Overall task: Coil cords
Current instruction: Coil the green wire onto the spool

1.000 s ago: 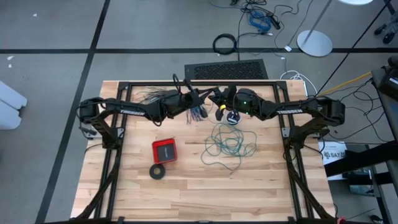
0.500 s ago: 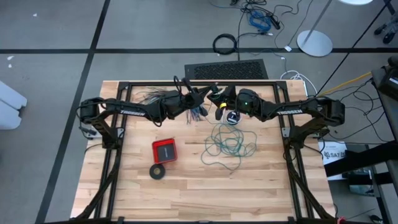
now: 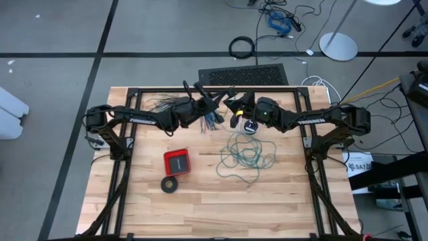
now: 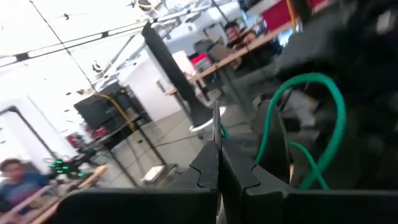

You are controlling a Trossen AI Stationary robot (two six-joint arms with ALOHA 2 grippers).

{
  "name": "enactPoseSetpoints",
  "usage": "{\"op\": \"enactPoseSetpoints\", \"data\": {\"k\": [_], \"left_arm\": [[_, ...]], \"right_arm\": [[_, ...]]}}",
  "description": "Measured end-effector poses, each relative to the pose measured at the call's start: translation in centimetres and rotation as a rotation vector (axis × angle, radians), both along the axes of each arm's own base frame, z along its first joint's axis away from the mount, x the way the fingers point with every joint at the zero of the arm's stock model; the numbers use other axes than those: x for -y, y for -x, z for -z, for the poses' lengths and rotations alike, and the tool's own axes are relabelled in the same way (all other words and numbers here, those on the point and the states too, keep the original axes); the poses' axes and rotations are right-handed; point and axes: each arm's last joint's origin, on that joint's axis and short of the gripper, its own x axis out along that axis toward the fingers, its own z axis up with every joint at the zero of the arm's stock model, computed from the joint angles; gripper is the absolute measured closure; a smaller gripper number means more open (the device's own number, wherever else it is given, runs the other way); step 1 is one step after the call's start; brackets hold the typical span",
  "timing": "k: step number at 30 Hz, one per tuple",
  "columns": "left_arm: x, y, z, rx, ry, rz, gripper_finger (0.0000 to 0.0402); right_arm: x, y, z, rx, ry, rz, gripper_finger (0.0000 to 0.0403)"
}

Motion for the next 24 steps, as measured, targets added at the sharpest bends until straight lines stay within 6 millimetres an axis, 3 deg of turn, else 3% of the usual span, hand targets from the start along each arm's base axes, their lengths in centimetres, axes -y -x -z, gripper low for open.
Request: {"op": "enactPoseSetpoints", "data": {"k": [13, 24], "left_arm": [[0.1, 0.0, -0.3, 0.064, 0.048, 0.038, 0.0402], [-0.1, -0.1, 1.0, -0.138, -0.029, -0.028, 0.0402]], "right_arm": [[-0.4, 0.0, 0.6, -0.093, 0.052, 0.047, 0.0403], [-1.7, -0.3, 0.6, -0.110, 0.059, -0.005, 0.0403]]}}
